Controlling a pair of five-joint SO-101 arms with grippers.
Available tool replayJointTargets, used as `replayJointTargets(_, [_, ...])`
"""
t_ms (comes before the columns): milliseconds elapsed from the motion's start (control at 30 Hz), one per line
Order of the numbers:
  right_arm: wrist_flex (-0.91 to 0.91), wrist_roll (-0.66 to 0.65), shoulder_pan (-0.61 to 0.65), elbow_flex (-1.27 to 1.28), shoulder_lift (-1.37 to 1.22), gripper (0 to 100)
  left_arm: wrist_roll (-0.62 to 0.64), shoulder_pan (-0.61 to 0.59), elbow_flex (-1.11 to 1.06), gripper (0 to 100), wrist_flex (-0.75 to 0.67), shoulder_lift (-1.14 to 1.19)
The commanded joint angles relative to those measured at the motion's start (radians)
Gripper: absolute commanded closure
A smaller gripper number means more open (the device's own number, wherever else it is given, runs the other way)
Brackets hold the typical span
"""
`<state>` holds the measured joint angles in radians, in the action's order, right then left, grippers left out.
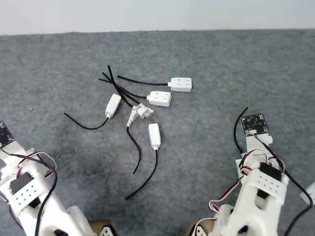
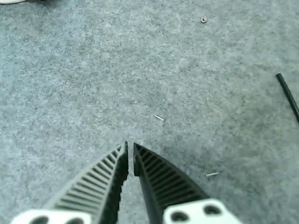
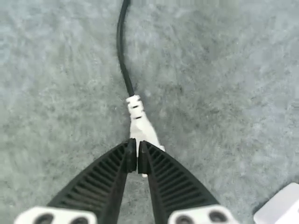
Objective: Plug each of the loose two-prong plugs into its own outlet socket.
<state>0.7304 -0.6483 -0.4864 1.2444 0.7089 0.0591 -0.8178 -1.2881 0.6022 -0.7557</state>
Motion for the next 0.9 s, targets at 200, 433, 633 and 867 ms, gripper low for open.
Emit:
replayJointTargets(200, [-0.196,-0.044,-0.065,-0.072,-0.255,98.9,-0.006,0.009,0.004,99,-0.026,-0.015])
replayJointTargets(433, [-0.209,-0.046,-0.12,-0.149,-0.348,98.9,-0.006,0.025,0.004,99,-0.023,-0.015])
replayJointTargets(633, [-0.143,-0.048,-0.01,-0.15,-0.32,98.9,-0.006,0.025,0.004,99,-0.023,-0.015])
replayJointTargets(867, [-0.107,-0.038,0.045,-0.15,-0.165,90.4,-0.006,0.025,0.004,99,-0.023,-0.015])
